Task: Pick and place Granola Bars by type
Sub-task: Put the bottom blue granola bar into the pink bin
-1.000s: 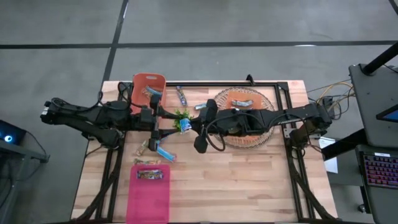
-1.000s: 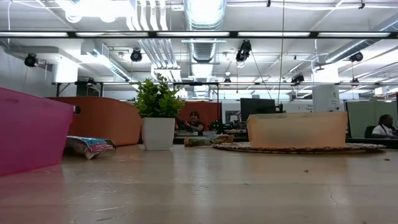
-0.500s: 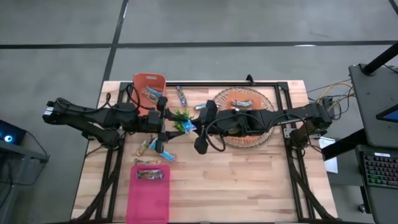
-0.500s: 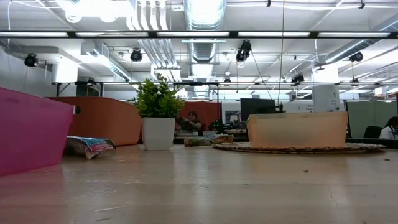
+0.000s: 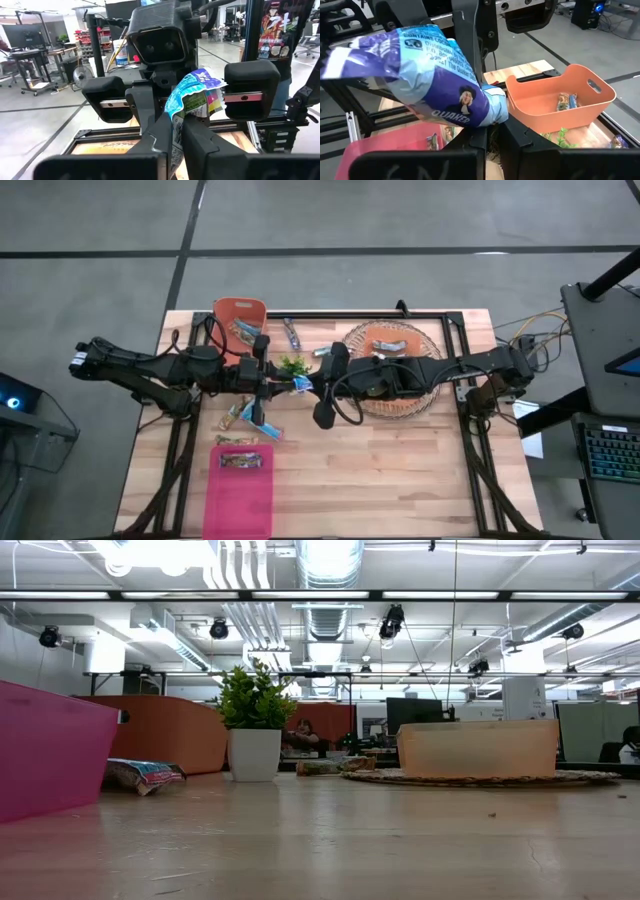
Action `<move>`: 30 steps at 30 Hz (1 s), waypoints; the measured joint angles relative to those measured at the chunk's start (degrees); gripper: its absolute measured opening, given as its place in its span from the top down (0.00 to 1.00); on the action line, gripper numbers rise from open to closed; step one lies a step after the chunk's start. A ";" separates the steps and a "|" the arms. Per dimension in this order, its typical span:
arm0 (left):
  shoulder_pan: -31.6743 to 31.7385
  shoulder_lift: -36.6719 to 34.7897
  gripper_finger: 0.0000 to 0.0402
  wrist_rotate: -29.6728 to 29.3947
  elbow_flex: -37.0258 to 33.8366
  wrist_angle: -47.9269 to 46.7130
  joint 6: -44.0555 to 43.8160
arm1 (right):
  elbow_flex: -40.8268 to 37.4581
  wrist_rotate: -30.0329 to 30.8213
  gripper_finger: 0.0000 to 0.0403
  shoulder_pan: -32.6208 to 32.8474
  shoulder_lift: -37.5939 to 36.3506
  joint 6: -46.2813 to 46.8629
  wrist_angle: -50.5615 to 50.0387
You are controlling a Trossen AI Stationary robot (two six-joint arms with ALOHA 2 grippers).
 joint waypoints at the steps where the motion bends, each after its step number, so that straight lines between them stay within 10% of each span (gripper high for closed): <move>1: 0.00 -0.01 0.98 0.00 0.00 0.01 0.00 | 0.00 0.00 0.96 0.00 0.00 -0.05 0.02; 16: 0.00 -4.17 1.00 -0.73 0.00 -4.17 -0.50 | 2.49 -5.76 0.57 0.11 -3.32 -9.81 -6.06; 30: -3.62 -6.74 1.00 -7.91 13.33 -47.49 -12.35 | 2.51 -5.54 0.44 0.09 -6.33 -0.89 -24.49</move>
